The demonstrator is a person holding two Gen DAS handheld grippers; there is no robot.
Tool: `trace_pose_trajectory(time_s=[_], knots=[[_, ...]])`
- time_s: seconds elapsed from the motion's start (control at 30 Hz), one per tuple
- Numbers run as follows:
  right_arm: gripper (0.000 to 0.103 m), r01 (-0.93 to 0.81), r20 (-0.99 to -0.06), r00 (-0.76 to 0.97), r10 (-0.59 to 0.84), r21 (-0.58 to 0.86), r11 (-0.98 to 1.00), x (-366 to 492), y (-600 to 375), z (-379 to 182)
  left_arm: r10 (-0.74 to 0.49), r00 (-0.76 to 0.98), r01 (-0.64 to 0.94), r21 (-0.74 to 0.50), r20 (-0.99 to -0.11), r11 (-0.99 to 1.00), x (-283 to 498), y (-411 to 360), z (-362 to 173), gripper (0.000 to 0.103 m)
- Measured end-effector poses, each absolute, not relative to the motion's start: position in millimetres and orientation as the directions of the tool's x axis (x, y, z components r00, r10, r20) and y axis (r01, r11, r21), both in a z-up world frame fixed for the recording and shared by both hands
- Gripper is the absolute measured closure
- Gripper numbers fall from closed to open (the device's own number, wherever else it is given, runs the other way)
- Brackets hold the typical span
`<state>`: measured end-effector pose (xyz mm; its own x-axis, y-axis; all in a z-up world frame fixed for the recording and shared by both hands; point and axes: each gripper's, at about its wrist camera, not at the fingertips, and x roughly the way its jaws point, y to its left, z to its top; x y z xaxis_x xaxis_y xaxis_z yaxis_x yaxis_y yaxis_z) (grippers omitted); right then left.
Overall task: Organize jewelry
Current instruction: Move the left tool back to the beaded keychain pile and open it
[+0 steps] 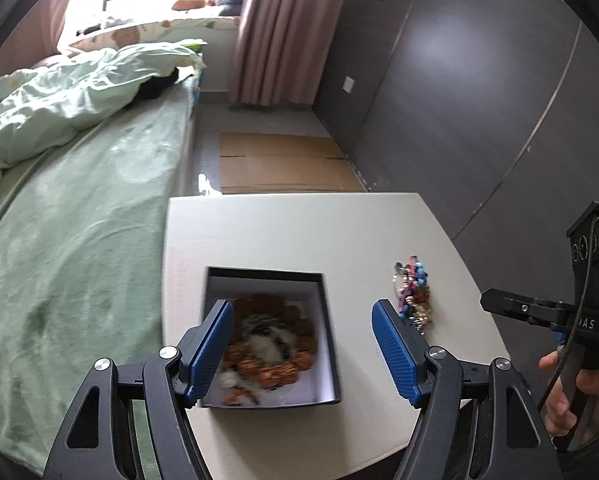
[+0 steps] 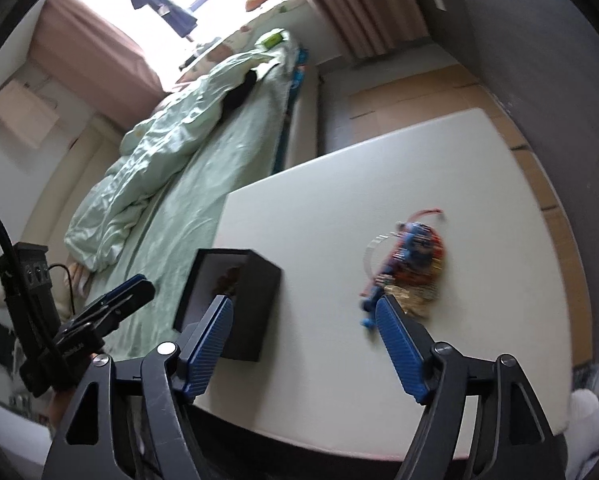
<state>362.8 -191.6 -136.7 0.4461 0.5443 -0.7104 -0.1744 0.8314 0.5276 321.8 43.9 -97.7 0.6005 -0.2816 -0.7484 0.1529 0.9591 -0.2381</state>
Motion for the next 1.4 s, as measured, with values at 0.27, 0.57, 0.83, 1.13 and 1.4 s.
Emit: trace_pose_trajectory(time_s=[0.27,0.57,0.83,1.13,1.4], knots=[[0.028,-0.107,-0.702,0.475,0.53,0.551,0.827,356.7,-232.8,-145.0,-0.316,0.573,0.218,-0.231,-0.756,0.948,330.9,4.4,-99.7,0.031],[0.028,-0.048,-0.694,0.512,0.506,0.566,0.823,352.2,-272.8,-154.5,-0.348,0.55,0.262,-0.238,-0.759,0.935,345.7,-30.0,-105.5,0.031],[0.042,-0.032,-0.684,0.525,0.507,0.579,0.815,349.9,-298.7,-165.0,-0.391,0.492,0.296,-0.273,-0.777,0.915,363.9,-60.6,-118.2,0.053],[0.06,-0.015,-0.668,0.525,0.527,0.612,0.791,351.4,-316.4,-184.3,-0.417,0.426,0.317,-0.299,-0.803,0.9,386.2,-88.3,-140.4,0.069],[0.061,-0.003,-0.667,0.516,0.538,0.626,0.78,352.9,-322.7,-198.4,-0.424,0.383,0.358,-0.291,-0.821,0.887,402.7,-114.0,-151.9,0.069]])
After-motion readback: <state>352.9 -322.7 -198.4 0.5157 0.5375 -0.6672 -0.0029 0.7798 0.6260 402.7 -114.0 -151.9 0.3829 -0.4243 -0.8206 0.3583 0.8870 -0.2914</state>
